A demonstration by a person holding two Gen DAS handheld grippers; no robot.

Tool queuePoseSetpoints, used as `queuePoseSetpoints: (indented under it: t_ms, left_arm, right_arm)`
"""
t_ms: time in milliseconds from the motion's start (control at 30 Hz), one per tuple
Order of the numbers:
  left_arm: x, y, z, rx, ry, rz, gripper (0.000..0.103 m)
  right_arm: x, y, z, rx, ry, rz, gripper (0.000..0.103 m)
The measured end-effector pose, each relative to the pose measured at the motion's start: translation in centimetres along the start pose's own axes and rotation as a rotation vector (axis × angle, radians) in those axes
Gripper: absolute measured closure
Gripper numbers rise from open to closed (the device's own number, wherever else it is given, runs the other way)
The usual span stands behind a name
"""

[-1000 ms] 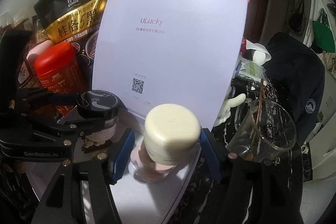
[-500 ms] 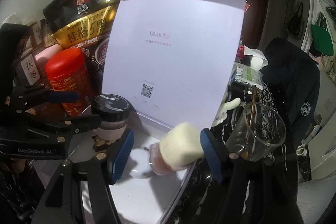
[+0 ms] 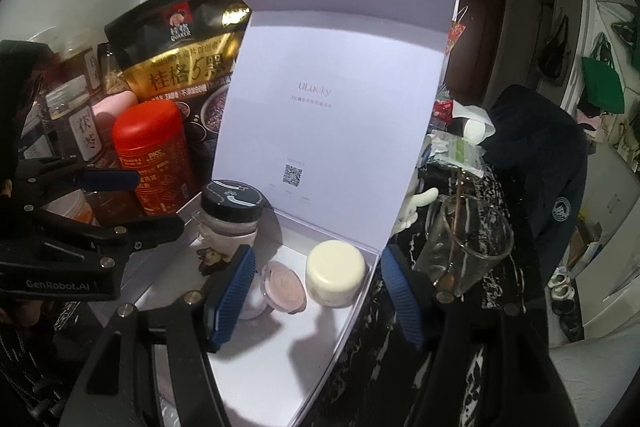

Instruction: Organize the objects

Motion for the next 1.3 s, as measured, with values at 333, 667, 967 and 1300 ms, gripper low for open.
queuePoseSetpoints:
  t_ms: [333,667,967,1300]
  left_arm:
    - [-1.0,4.5,-1.5,-0.042,-0.012,0.017,0.017]
    - [-2.4,7.2,-3.6,-0.066,-0.03,0.037,0.008]
    - [-3.4,9.4,-5.6,-0.085,-0.036,0.04,0.006]
    - [-4.3,11.0,-8.2,-0.077,-0.061,0.074,0.006]
  right_arm:
    - [0.8,4.0,-1.5,-0.024,-0.019,-0.033,0.03]
    - [1.3,7.8,-4.0,-0.043,-0.063,-0.078,0.019]
    - [1.6,10.6,-6.5,-0.031,-0.115,-0.112,0.018]
    - [2.5,12.2,-9.0,-0.011,-0.148,-0.133,0.018]
Point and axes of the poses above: each gripper's, at about its wrist camera, not at the fingertips, and y roughly against the way its jaws point, x to its left, z to its top, the point moved 5 cm from there along -y, roughly the way its jaws point, and after that the axes turned 9 degrees about x, right-handed, at the moved point
